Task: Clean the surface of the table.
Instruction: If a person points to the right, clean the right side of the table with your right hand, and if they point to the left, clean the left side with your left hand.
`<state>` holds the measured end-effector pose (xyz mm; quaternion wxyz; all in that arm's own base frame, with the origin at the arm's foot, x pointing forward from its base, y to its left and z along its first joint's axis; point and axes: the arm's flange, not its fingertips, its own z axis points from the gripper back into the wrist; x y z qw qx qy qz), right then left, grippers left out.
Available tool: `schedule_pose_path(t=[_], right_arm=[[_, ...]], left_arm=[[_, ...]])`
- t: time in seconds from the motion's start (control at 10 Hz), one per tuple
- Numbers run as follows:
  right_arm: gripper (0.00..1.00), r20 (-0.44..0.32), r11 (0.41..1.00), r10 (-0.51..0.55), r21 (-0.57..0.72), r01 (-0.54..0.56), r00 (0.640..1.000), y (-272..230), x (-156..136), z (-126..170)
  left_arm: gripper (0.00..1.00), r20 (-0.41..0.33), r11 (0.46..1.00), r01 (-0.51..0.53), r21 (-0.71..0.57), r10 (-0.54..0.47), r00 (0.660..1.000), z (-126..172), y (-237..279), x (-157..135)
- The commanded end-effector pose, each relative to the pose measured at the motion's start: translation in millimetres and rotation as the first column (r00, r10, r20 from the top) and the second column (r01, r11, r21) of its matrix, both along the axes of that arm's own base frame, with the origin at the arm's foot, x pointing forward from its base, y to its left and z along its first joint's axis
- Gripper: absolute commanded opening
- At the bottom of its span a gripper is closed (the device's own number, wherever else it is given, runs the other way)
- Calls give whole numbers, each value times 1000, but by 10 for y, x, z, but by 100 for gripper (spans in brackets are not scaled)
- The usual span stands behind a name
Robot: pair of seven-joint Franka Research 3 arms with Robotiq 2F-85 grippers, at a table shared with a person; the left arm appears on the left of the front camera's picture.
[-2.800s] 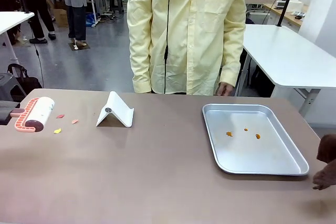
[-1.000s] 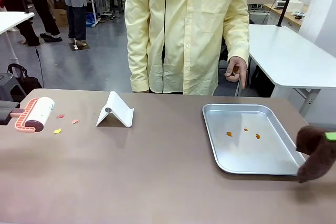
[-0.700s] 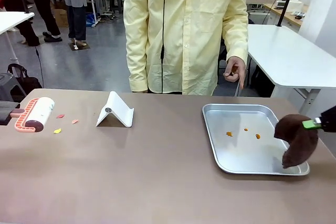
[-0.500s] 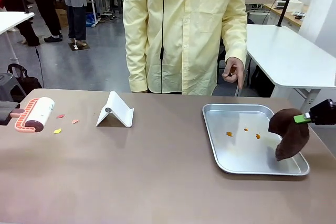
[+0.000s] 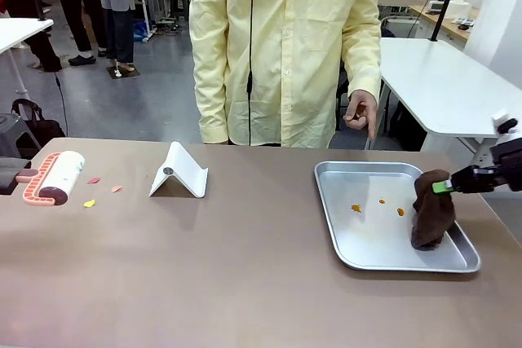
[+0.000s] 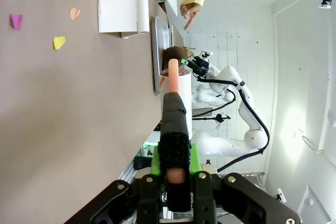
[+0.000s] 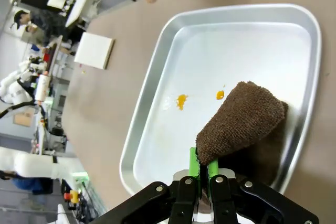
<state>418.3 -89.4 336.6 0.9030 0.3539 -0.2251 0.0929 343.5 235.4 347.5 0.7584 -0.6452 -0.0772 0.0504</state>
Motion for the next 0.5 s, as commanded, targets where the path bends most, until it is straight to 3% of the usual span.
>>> schedule_pose_path(t=[0.0, 0.4], right_arm=[[6, 32, 1000, -25, 6, 25, 999, 102, 285, -204], [6, -1, 995, -98, -14, 98, 995, 221, 502, -490]], left_arm=[[0, 19, 1000, 1, -19, -1, 1000, 44, 3, -18], [0, 19, 1000, 1, -19, -1, 1000, 44, 3, -18]])
